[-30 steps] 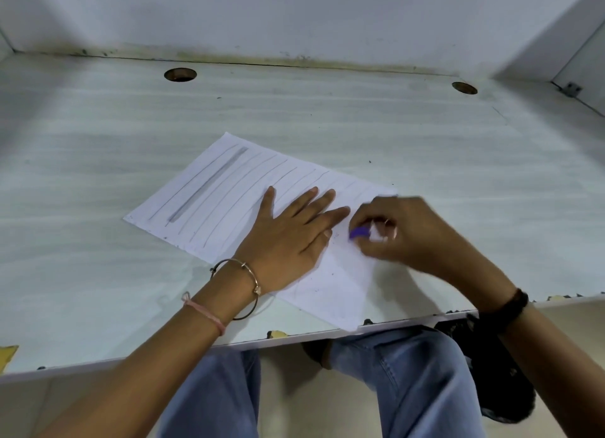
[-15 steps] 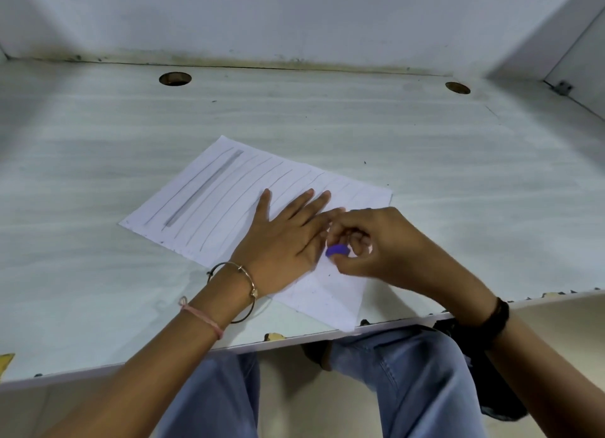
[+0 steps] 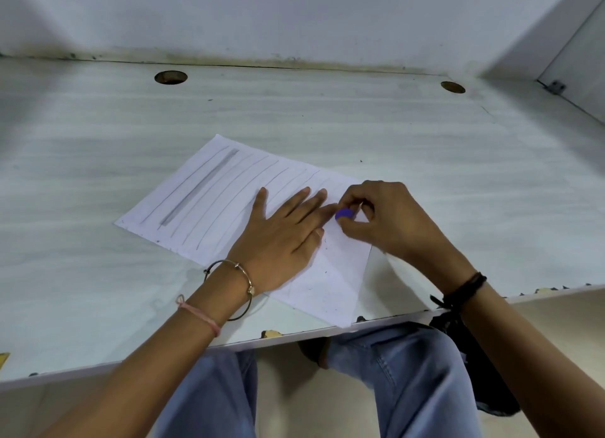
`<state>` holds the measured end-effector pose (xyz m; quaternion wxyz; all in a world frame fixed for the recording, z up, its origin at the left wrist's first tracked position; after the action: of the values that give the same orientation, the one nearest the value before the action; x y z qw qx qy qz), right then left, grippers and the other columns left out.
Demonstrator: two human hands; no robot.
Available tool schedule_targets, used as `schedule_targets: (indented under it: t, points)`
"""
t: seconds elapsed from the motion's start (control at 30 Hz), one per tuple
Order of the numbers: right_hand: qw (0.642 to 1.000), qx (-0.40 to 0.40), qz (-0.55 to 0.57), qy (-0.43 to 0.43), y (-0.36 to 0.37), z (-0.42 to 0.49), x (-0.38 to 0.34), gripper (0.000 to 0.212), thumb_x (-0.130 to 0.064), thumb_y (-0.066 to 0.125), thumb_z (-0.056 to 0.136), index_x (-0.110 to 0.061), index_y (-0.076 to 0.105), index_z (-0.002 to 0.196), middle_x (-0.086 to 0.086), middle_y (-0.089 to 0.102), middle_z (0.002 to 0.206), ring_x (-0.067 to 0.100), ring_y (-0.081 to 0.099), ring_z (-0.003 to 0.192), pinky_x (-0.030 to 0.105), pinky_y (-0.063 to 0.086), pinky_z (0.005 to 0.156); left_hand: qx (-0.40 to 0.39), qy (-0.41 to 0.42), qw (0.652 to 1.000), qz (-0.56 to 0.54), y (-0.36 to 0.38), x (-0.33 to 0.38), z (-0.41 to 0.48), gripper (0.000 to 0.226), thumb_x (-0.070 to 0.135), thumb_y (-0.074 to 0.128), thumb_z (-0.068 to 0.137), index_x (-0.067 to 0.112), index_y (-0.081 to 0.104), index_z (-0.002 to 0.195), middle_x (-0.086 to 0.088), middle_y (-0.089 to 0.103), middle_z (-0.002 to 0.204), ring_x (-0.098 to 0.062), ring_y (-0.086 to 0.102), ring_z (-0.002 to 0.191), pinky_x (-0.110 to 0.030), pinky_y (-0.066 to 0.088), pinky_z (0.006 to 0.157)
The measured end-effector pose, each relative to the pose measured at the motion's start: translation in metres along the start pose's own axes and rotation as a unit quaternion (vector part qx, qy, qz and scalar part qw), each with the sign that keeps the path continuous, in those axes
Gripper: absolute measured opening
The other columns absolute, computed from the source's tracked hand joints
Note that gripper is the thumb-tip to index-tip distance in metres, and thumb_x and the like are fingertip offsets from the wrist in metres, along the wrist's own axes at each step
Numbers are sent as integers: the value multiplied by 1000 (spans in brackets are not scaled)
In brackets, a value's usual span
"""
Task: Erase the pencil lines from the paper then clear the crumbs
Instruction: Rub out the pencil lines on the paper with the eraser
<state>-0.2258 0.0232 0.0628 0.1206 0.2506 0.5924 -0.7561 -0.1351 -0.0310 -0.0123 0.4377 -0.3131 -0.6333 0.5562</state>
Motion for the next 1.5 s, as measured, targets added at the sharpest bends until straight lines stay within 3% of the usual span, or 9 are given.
schedule_targets:
  t: [0.13,0.3,0.43,0.57,0.73,1.0,1.17,1.33,1.5]
  points:
    - [997,-69,15,-41,18,-14,-18,7,-5,73,72,-8,71,78,-17,55,63,-8,52,63,7,35,60,-2,3,1000,20,3,0,1,80,50,-21,77,40,-3,154,17,-13,162,-4,-15,148,-59,-7,117]
    - [1000,-1,-6,-6,-1,-3,2,5,-10,73,78,-11,69,77,-15,56,63,-7,51,61,8,33,57,0,1,1000,-3,-1,1,0,78,49,-21,78,42,-4,153,19,-11,162,-2,-14,148,-58,-8,117]
    - [996,-82,10,-37,16,-20,-12,11,-7,74,72,-16,69,75,-17,55,62,-1,50,61,9,34,58,1,0,1000,20,1,1,1,77,48,-23,78,42,-6,153,18,-13,162,-3,-16,148,-59,-6,117]
    - [1000,2,-5,16,-8,-5,17,11,-8,72,76,-18,68,76,-14,58,67,-3,50,62,8,34,58,-4,3,1000,13,0,1,0,78,48,-23,77,43,-7,152,18,-14,161,-3,-15,148,-59,-6,118]
    - [997,-66,19,-22,13,-20,3,10,-11,73,73,-20,69,77,-9,61,68,6,47,61,13,35,58,-4,-1,1000,14,1,0,0,76,48,-24,76,45,-10,151,19,-15,161,-3,-17,147,-59,-5,118]
    - [996,-2,81,41,3,-15,35,13,-11,71,81,-23,69,81,-4,65,76,6,50,63,10,39,61,-17,-13,1000,0,-3,1,-2,64,41,-6,89,45,-4,152,18,-13,161,-3,-14,148,-58,-4,118]
    - [962,72,231,128,-9,-28,62,8,-13,69,86,-19,68,90,-2,70,87,12,64,76,11,47,71,-10,-15,1000,-13,-6,0,-1,68,53,-4,87,45,6,154,17,7,162,-5,2,147,-58,2,117]
    - [965,49,213,144,-6,-26,63,9,-10,71,83,-16,69,89,-3,73,88,17,67,84,13,51,74,69,5,997,30,-19,9,17,86,82,3,77,44,37,146,6,39,137,-18,35,128,-47,28,102]
    - [978,29,170,113,-5,-18,49,5,-16,73,82,-20,73,84,-5,71,78,7,64,71,10,47,66,12,-11,1000,6,0,3,25,91,87,-3,67,51,4,151,10,-12,163,-13,-17,148,-66,-4,114]
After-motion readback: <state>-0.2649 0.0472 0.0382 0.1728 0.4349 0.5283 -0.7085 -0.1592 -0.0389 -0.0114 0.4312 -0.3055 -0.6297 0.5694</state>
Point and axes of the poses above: each hand's wrist, its own z-axis towards the middle knuckle, its own y-axis out of the palm, x = y × z, the point moved 9 cm from there along z, towards the middle knuckle
